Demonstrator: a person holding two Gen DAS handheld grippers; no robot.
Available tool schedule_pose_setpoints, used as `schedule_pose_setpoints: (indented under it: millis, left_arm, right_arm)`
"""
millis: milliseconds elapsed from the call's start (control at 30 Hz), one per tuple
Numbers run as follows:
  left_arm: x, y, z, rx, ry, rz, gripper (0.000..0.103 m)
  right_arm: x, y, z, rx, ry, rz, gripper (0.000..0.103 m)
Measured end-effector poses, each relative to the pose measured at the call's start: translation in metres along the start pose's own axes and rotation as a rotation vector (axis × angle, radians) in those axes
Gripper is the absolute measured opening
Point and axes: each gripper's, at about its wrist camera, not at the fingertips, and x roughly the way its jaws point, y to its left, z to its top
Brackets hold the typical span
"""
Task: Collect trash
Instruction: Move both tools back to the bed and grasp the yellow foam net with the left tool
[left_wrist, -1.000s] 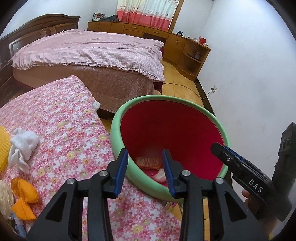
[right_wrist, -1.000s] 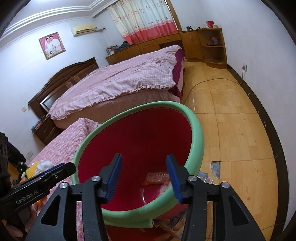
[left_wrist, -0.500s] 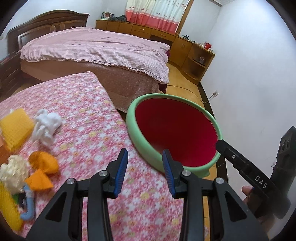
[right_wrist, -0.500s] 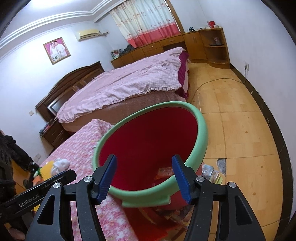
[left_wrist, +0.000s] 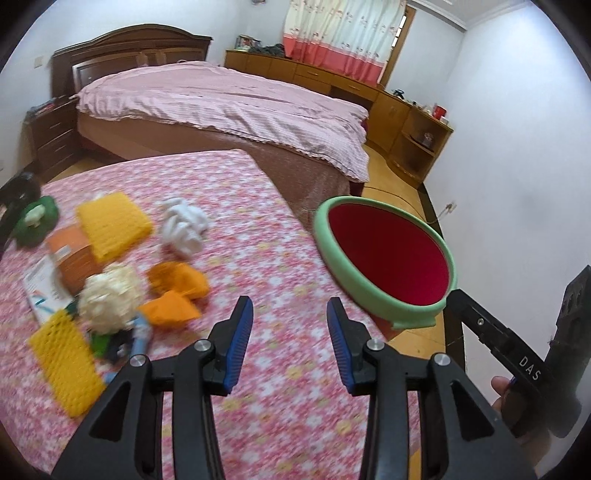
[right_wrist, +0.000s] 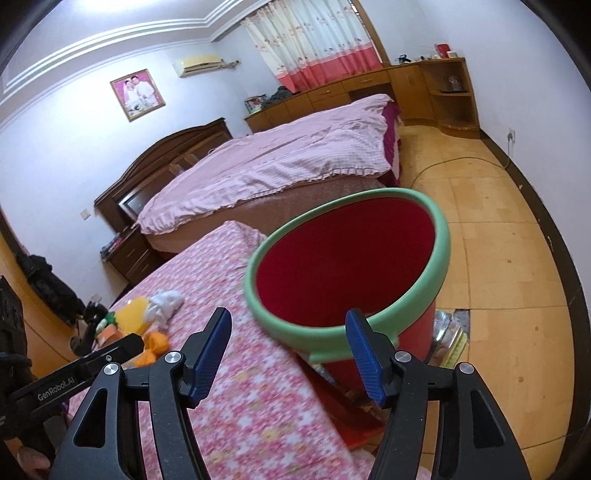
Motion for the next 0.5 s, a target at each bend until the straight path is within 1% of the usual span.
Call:
schedule_pose_setpoints:
  millis: [300, 500]
  left_arm:
    - [-0.024, 0.042, -0.016, -0.072, -0.024, 0.066, 0.042]
    - [-0.036, 0.072, -0.026, -0.117, -0.035, 0.112, 0.042]
  right_arm:
    - [-0.003, 0.024, -0.022, -0.046, 0.022, 0.02, 0.066]
    - [0.001, 0.04, -0.035, -0.079, 0.045, 0.035, 0.066]
